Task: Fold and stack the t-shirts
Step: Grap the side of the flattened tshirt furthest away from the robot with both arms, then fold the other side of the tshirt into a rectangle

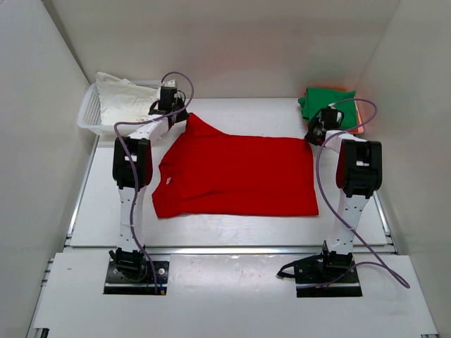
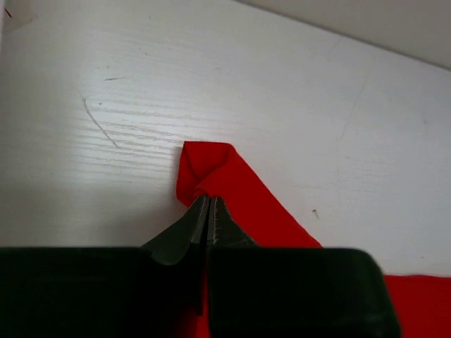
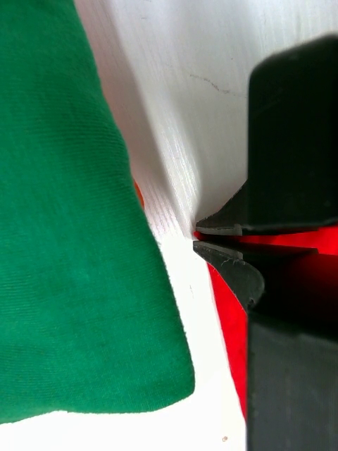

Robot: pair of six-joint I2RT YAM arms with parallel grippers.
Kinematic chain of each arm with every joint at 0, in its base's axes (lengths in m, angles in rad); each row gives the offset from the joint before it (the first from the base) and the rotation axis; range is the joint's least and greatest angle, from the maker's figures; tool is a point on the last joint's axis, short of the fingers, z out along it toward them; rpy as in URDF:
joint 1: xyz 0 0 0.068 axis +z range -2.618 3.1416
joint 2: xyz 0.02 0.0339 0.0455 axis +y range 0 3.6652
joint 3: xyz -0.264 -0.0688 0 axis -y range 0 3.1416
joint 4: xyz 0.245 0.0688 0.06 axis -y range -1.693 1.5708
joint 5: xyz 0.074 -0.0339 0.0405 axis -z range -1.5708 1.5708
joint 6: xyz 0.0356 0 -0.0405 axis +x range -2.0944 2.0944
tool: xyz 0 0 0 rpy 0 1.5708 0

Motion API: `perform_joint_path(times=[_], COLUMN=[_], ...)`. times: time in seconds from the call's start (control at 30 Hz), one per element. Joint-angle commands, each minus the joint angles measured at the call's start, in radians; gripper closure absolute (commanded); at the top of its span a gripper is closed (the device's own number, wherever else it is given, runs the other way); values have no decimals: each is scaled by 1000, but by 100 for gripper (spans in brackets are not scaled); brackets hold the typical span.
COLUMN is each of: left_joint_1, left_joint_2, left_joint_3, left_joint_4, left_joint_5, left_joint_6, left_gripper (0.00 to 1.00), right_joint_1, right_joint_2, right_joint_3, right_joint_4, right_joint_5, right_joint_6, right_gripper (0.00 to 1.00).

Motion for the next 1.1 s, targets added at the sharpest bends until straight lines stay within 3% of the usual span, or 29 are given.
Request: perform_joint_path(times=[0.0,0.23,0.37,0.57,1.07], left_joint_1=[-3,-9,-18,-20,-55], left_joint_2=[-158,-233,-305,-507,-1084], left_joint_3=[-64,-127,-245,-552,-1017], left_joint_4=[133,137,157,201,31], left_joint_5=[-4,5,23,34,5], left_joint_6=[-6,-18,-37,-77,-124], left_gripper=[100,100,100,100,100], right_joint_1=[-6,-8,-8,-21,-109], right_joint_2=[-52,-81,-101,-162,-400], right_joint_3=[-14,-42,-57,-121,-407], right_joint_4=[28,22,28,32,121], right_joint_5=[6,1,-16,-55,-310], right_joint_6=[-11,-18,-32,-53,-37], right_gripper=[100,100,100,99,100])
